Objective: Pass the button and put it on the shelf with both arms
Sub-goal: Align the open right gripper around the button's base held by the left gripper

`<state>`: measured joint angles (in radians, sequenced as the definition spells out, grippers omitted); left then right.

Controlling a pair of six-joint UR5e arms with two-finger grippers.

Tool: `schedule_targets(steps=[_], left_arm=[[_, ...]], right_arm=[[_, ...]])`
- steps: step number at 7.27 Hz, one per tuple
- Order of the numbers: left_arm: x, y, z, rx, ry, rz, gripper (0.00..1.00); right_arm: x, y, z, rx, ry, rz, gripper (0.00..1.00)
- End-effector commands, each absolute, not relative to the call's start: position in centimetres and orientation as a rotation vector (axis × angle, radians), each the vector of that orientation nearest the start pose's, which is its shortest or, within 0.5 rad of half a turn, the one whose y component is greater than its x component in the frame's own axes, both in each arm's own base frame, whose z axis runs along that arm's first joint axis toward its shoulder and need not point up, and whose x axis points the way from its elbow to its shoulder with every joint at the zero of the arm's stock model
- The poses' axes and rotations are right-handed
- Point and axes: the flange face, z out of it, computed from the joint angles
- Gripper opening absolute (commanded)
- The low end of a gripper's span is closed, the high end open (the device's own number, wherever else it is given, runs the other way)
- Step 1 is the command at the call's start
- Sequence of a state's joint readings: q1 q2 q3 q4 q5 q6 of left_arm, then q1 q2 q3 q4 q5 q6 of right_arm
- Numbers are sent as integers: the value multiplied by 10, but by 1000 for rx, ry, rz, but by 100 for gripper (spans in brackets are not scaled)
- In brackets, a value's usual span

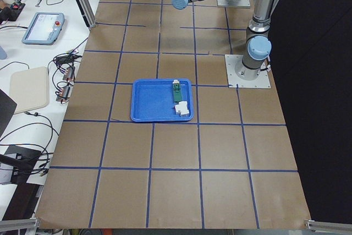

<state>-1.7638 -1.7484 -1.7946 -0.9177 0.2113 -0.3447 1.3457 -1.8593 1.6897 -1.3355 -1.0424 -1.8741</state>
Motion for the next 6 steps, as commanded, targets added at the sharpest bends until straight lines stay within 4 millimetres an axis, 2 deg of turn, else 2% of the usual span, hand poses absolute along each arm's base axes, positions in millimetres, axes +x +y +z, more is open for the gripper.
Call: schedule_targets(steps=[1,4,6], left_arm=[[-330,-480,442,-56,-1756,-162,0],[-330,-477,446,-44,-1756,-173,0],[-331,-476,445,-43,-1756,-176,0]], right_arm=[[100,-389,549,-1988,1927,-631,97],[101,-398,571,-1840,2087,-724,97],[104,-394,571,-1755,2122,-734,98]])
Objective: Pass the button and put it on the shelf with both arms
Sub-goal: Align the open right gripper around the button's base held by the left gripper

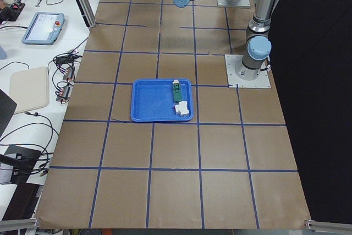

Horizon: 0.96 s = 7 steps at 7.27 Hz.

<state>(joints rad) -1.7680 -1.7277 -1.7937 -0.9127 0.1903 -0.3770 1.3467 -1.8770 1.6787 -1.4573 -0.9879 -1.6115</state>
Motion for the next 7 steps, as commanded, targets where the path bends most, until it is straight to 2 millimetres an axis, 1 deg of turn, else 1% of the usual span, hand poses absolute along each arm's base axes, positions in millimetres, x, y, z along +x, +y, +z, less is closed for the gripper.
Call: schedule_targets(steps=[1,2,4,6,7], left_arm=[[-331,-477,445,-43,-1758,-176,0],[-331,-477,446,-44,-1758,-175,0],[-331,-478,445,-43,-1758,-173,0],[-331,-478,446,-43,-1756,-174,0],[-331,-478,447,-44,-1756,-172,0]], right_arm=[[105,-392,567,-1748,2116,-718,98],[105,-392,565,-1739,2113,-701,98],[113,-394,556,-1741,2073,-695,100],[114,-391,560,-1738,2077,-705,100],[114,-393,557,-1735,2074,-697,100]])
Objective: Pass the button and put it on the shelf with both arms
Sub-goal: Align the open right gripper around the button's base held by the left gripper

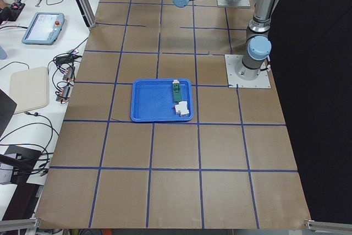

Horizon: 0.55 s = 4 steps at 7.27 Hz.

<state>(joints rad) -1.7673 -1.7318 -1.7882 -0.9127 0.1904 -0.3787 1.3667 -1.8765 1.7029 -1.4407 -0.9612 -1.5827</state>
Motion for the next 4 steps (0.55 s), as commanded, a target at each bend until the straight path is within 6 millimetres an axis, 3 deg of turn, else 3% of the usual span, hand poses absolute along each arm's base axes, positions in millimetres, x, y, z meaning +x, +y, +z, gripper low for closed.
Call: schedule_targets(steps=[1,4], left_arm=[[-331,-479,448,-46,-1756,-170,0],[-331,-479,447,-43,-1758,-172,0]], right_arm=[[114,-393,556,-1738,2070,-699,100],[118,-395,552,-1733,2032,-737,100]])
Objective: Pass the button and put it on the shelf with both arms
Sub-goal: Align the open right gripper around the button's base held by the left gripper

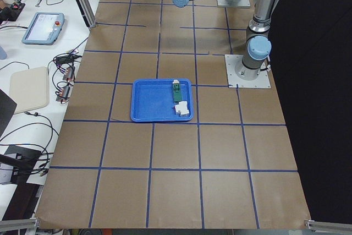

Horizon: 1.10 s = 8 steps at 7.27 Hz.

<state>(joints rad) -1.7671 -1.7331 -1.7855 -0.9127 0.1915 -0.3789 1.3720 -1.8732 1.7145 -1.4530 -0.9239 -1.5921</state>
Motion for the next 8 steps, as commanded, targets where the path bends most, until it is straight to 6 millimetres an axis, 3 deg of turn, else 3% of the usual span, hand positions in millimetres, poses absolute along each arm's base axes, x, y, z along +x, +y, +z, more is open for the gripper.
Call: schedule_targets(steps=[1,4,5,6,7,8], left_arm=[[-331,-480,446,-42,-1758,-173,0],[-330,-469,461,-40,-1755,-171,0],[-329,-467,463,-32,-1756,-176,0],[-329,-467,462,-22,-1758,-184,0],[-329,-465,464,-22,-1758,-183,0],[-329,-465,465,-25,-1758,-180,0]], right_arm=[[119,-395,550,-1764,2011,-741,100],[119,-395,546,-1762,2012,-732,100],[119,-395,547,-1756,2017,-732,87],[118,-393,555,-1774,2031,-749,37],[119,-390,559,-1785,2031,-763,19],[120,-386,563,-1801,2025,-779,10]])
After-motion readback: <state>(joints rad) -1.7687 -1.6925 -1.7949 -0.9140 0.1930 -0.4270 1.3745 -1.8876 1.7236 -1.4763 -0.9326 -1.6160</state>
